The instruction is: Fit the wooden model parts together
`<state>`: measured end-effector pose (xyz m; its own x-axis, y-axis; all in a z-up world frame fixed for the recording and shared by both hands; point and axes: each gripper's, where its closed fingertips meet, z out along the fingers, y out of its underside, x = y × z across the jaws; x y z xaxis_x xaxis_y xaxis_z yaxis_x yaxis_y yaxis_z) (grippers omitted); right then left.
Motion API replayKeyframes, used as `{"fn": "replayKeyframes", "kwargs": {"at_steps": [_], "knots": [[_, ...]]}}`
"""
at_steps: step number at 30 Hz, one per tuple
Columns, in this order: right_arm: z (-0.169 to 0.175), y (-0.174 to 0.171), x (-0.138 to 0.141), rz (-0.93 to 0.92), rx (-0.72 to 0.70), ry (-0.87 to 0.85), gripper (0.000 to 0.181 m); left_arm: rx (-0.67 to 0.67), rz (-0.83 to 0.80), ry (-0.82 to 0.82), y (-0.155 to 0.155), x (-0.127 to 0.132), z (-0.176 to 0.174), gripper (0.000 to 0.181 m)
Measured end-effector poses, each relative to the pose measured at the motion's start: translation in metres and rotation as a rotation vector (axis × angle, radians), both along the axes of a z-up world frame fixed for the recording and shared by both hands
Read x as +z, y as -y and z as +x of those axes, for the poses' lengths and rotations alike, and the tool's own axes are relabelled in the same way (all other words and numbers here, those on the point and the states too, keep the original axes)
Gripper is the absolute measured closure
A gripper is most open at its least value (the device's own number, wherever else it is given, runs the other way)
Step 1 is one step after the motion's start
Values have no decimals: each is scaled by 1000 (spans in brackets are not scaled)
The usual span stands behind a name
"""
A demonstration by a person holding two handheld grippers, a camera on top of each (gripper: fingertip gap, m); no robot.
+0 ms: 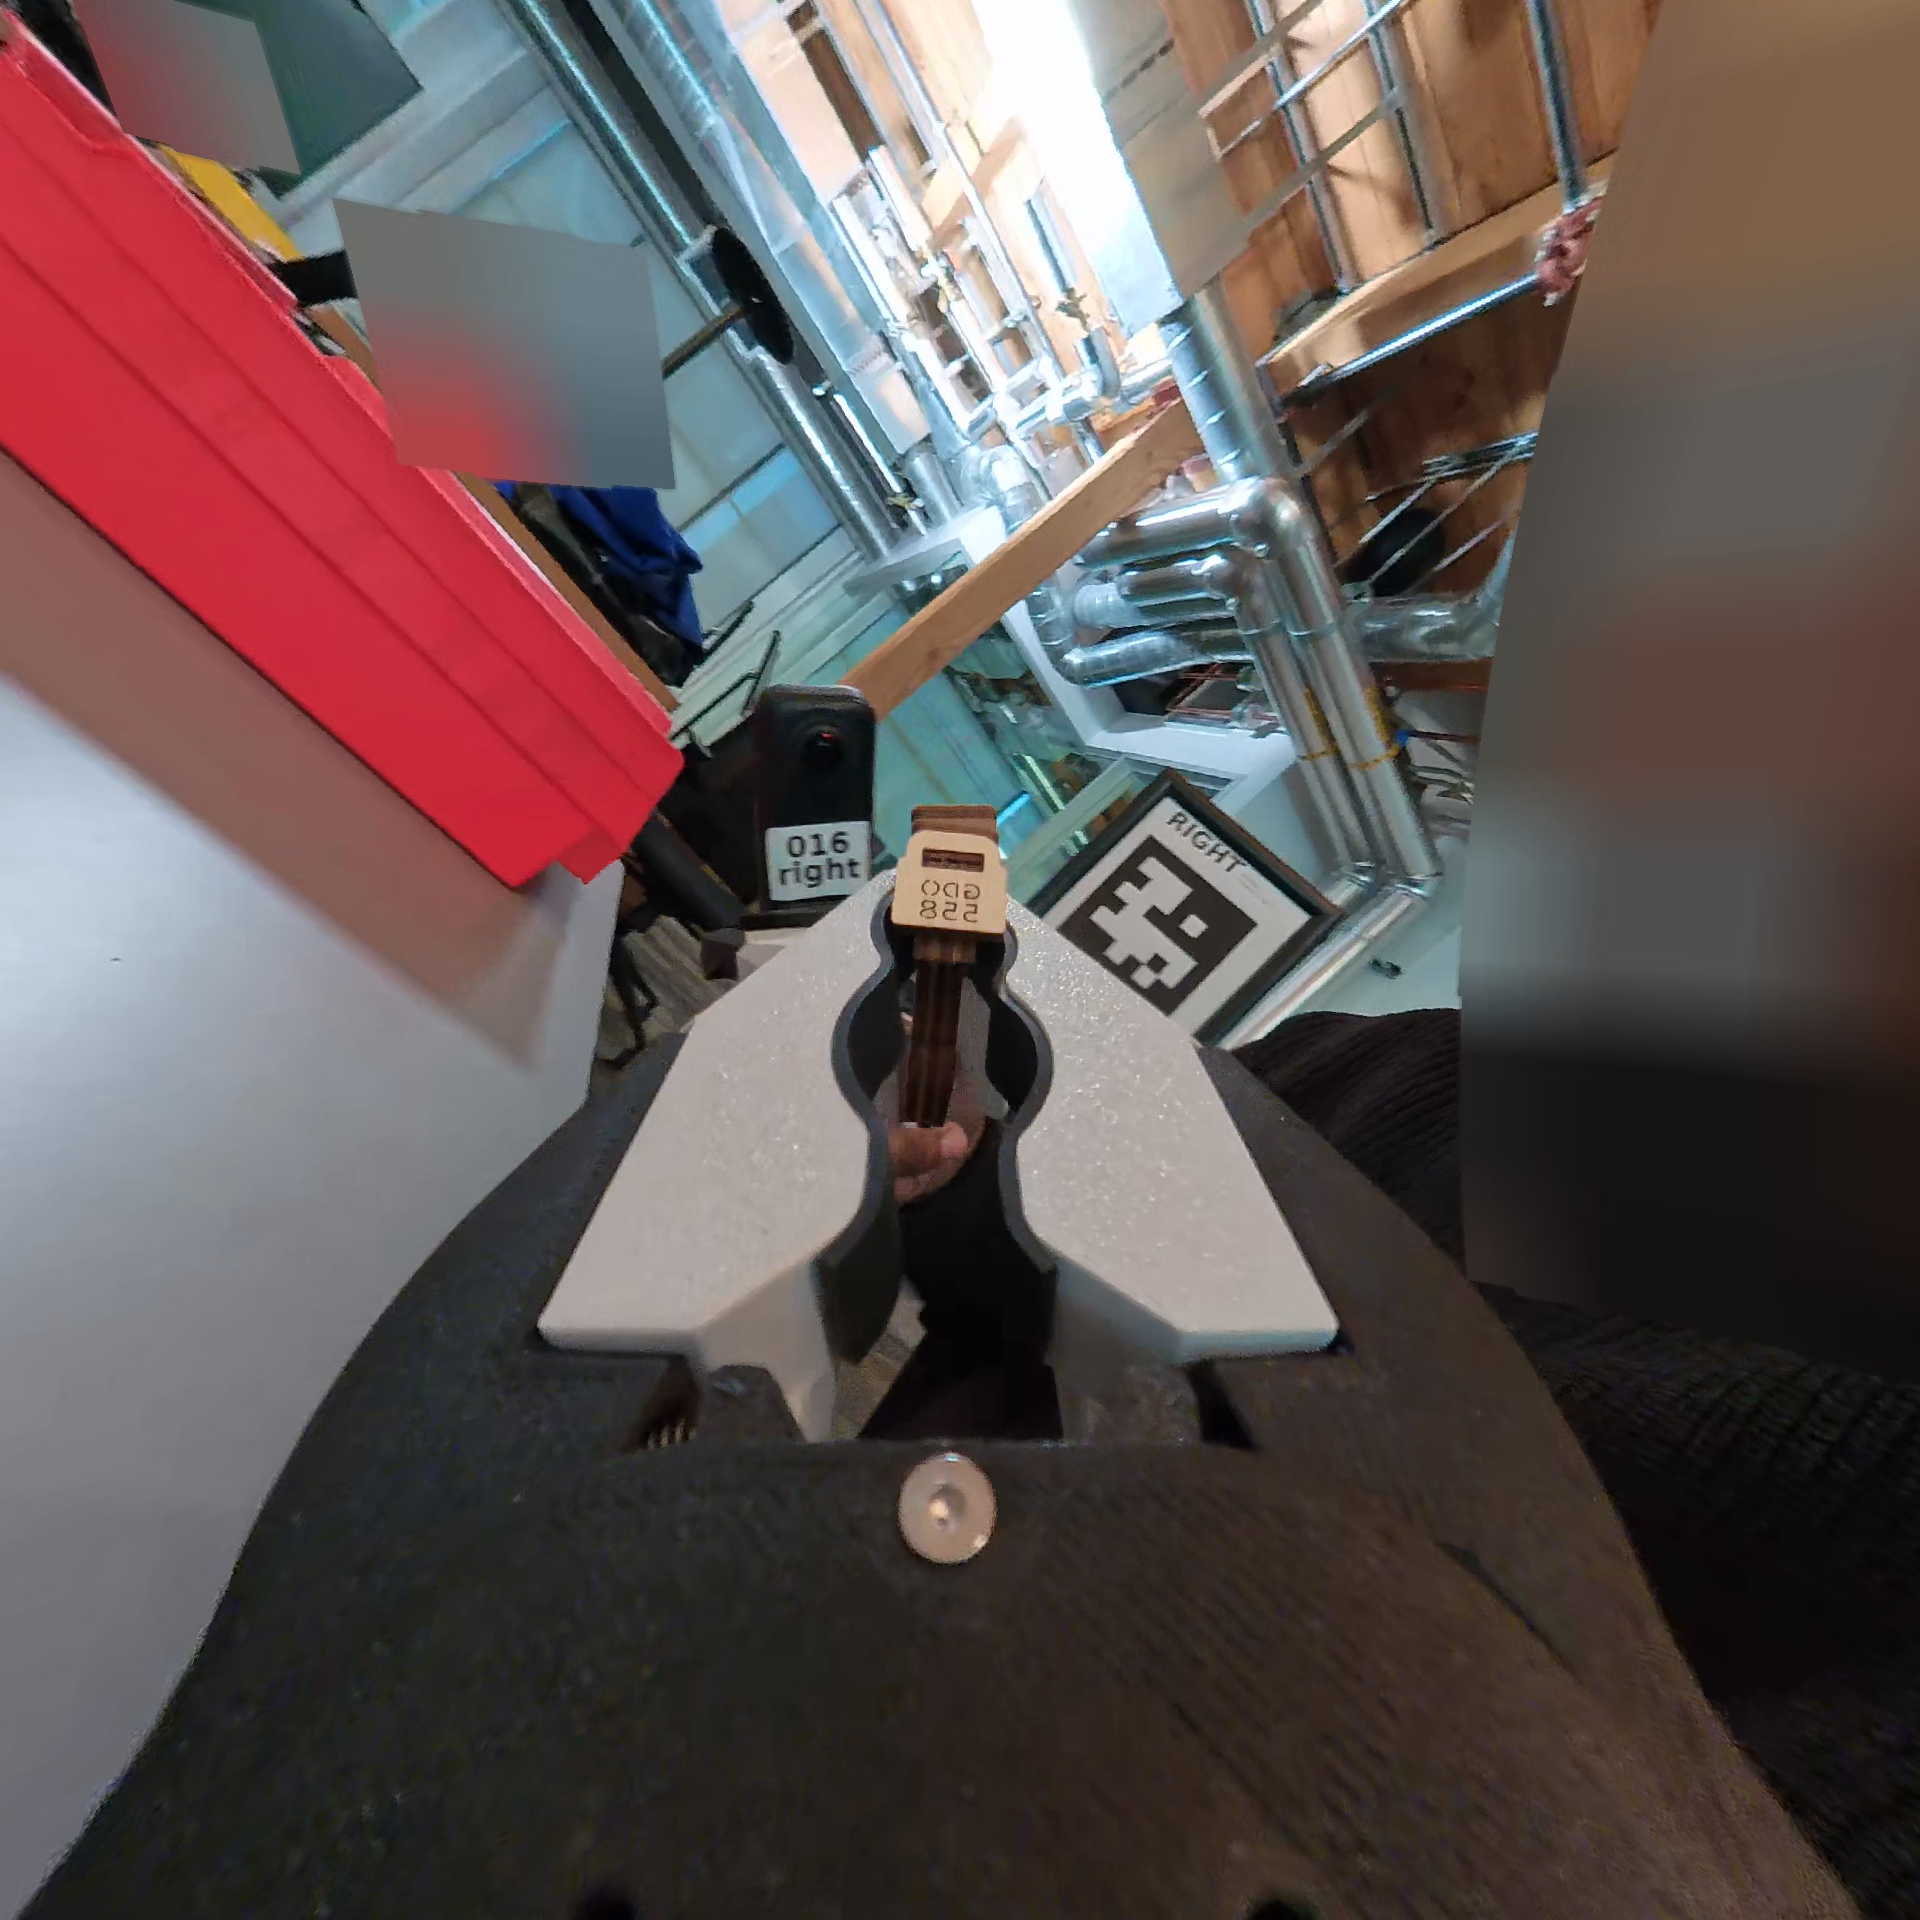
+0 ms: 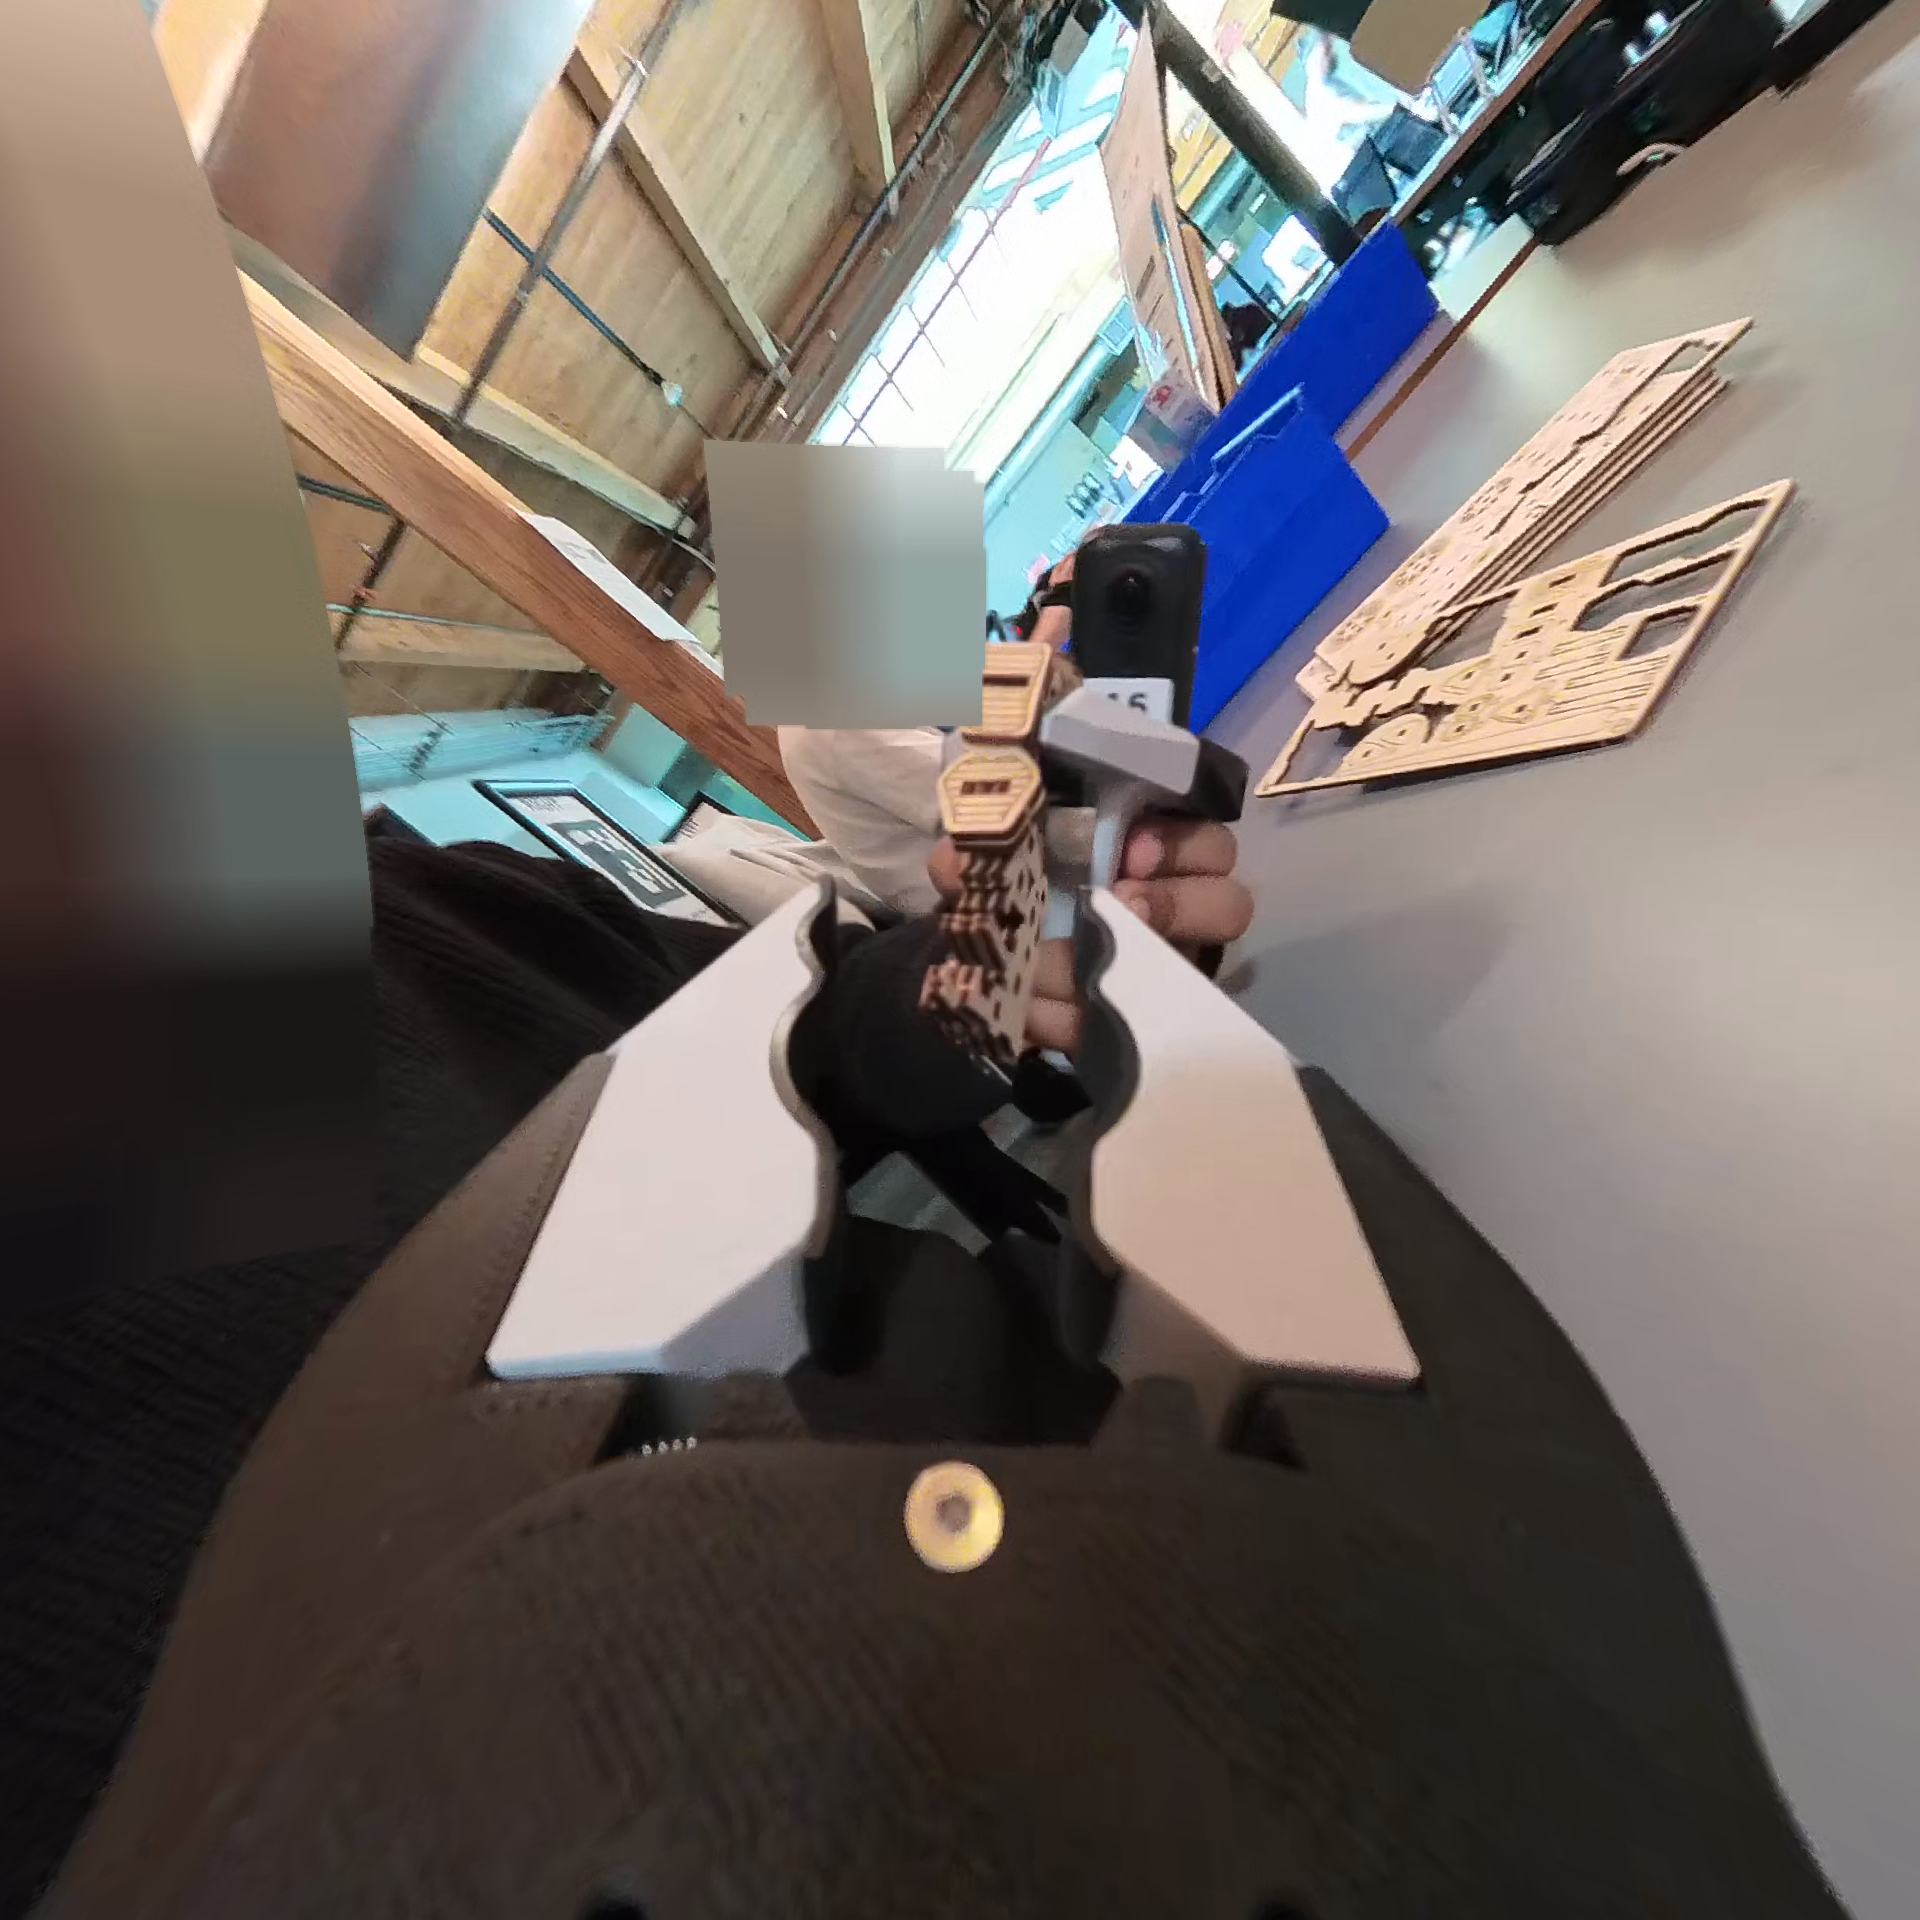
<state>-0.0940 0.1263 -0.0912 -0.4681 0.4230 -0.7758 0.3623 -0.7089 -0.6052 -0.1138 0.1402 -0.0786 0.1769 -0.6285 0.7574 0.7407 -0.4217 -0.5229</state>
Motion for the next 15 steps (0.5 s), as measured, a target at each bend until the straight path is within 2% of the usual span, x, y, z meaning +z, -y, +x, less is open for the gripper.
{"fn": "replayKeyframes", "kwargs": {"at_steps": [1, 4, 5, 8, 11, 13, 15], "knots": [[-1, 1, -3, 33, -8, 7, 142, 19, -4, -14, -1, -1, -1, 174], [-5, -3, -10, 180, -91, 23, 170, 58, 2, -19, -3, 0, -5, 174], [-6, -5, -11, 229, -124, 22, 172, 71, -2, -25, -4, -1, -5, 175], [-6, -7, -11, 330, -171, 9, 172, 95, 4, -25, -5, 1, -6, 175], [-6, 1, -11, 318, -131, 4, 160, 110, 3, -44, -5, 1, -2, 174], [-7, 5, -13, 294, -117, 13, 172, 93, 16, -48, -4, 3, 3, 174], [-8, 2, -14, 316, -134, 24, 174, 93, 14, -38, -4, 3, 4, 174]]}}
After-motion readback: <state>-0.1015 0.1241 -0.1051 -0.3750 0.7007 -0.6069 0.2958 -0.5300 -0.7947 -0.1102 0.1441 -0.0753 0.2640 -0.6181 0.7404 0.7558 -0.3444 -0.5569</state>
